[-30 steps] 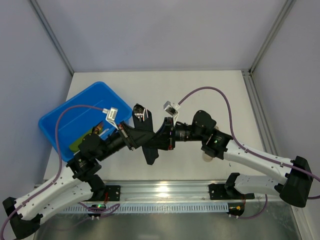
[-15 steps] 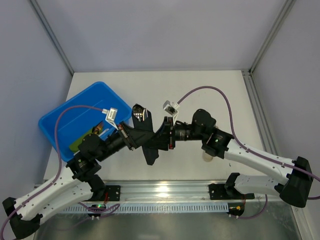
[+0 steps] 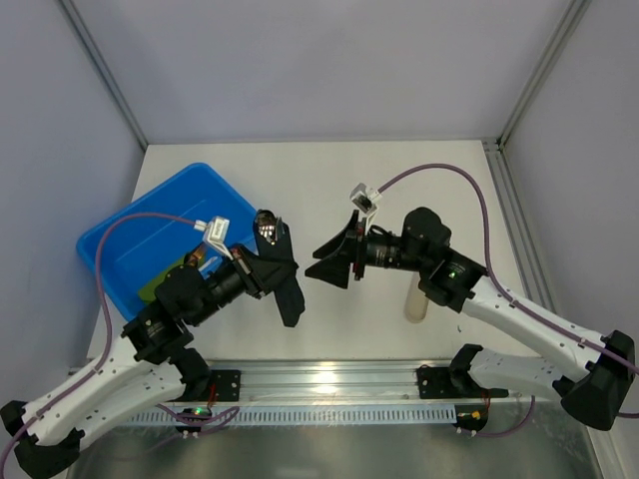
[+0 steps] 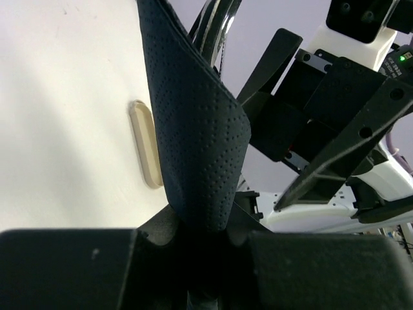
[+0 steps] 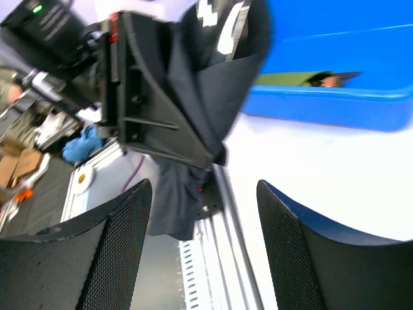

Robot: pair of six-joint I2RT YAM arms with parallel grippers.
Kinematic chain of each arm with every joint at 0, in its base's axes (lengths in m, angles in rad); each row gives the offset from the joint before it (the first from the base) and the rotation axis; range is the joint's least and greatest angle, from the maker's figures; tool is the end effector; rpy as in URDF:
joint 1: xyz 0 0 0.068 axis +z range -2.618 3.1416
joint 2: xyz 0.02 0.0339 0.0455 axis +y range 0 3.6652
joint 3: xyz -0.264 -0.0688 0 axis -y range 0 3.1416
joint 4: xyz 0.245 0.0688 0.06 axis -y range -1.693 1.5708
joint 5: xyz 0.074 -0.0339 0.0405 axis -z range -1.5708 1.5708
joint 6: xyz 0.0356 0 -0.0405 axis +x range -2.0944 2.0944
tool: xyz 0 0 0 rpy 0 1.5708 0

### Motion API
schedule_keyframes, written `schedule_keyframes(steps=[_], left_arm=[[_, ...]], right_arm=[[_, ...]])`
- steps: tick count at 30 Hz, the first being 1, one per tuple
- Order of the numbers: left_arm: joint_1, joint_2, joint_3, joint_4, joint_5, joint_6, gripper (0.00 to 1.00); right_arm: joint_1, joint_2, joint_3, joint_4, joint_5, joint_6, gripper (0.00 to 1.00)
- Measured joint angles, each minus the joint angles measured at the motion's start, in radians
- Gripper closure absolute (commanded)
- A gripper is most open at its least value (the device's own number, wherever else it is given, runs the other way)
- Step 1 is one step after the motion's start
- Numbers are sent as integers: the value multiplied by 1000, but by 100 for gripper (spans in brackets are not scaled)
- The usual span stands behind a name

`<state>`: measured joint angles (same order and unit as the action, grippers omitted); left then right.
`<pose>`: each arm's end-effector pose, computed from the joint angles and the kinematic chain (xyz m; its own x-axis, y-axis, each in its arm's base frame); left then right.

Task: Place the utensils on the paper napkin and roll it up
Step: Place the utensils in the bin.

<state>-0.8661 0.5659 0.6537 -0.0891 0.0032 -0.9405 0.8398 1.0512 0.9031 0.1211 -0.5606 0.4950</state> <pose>0.0942 -0.1110 0.3362 -0.6176 -0.5208 -0.5894 0.4495 0.3812 -0.8079 0.1489 0.1944 0.3630 -0.4840 0.0629 -0.8728 -0.8585 0.1589 0.4875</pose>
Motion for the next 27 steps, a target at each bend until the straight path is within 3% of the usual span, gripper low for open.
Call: schedule_keyframes(steps=[17, 27], left_arm=[[0, 40, 120, -198, -170, 142, 100], [0, -17, 170, -332, -369, 198, 100]], right_arm=[[-83, -14, 79, -469, 418, 35, 32], [-90, 87, 156, -576, 453, 84, 29]])
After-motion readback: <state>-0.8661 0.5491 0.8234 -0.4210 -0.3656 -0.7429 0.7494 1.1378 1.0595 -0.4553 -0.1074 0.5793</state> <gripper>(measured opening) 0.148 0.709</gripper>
